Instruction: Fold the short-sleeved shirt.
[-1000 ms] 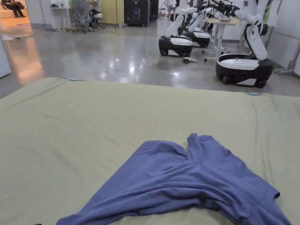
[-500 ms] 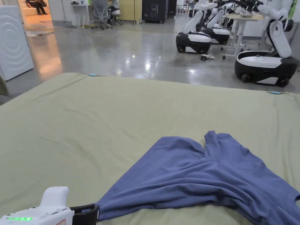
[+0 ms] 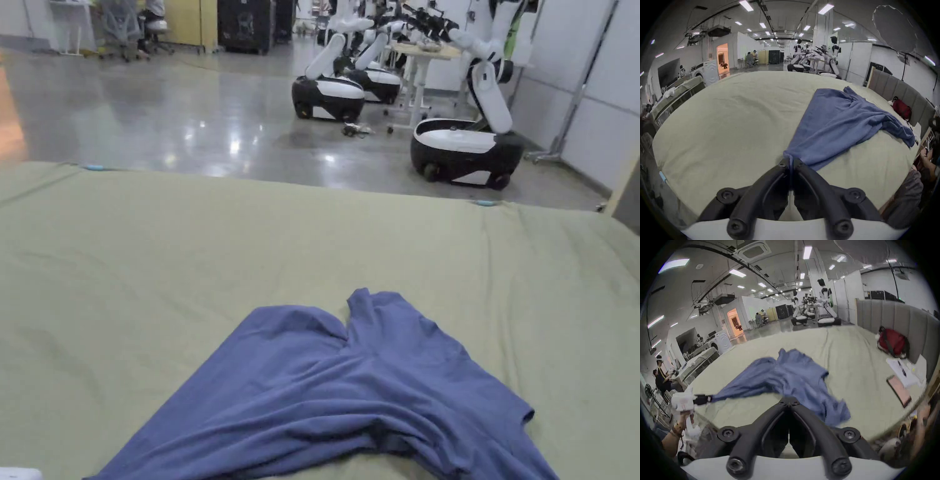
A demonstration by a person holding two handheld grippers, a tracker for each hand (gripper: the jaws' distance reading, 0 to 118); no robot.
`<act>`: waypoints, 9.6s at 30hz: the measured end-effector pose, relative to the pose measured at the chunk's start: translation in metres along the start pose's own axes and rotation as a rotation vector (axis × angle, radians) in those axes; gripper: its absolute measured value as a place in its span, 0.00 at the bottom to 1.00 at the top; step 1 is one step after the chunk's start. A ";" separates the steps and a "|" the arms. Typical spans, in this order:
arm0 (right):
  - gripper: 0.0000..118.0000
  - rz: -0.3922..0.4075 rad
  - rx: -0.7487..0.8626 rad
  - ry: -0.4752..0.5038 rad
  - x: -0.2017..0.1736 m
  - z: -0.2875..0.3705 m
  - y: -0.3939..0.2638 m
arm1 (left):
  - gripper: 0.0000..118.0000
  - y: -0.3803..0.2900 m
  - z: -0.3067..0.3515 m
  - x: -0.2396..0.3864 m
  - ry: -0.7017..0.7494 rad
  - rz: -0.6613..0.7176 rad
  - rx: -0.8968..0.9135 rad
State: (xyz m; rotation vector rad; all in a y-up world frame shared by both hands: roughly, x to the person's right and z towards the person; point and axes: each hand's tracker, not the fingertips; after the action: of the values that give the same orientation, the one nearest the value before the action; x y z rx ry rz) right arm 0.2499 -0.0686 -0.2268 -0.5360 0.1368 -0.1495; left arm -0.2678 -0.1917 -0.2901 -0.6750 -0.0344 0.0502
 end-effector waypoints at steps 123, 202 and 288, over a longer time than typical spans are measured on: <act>0.06 0.127 0.289 -0.114 0.026 -0.075 0.234 | 0.01 0.308 0.006 0.017 -0.239 0.004 0.239; 0.22 -0.119 -0.107 -0.127 0.036 0.049 -0.068 | 0.02 -0.018 0.017 -0.034 -0.129 0.043 -0.007; 0.03 -0.050 -0.043 -0.051 -0.003 0.024 -0.070 | 0.98 0.063 -0.072 -0.012 -0.083 0.095 -0.002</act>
State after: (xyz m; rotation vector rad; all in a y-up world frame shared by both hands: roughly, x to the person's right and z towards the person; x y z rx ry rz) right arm 0.2437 -0.1158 -0.1699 -0.5860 0.0774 -0.1821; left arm -0.2787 -0.1881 -0.3866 -0.6764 -0.0819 0.1693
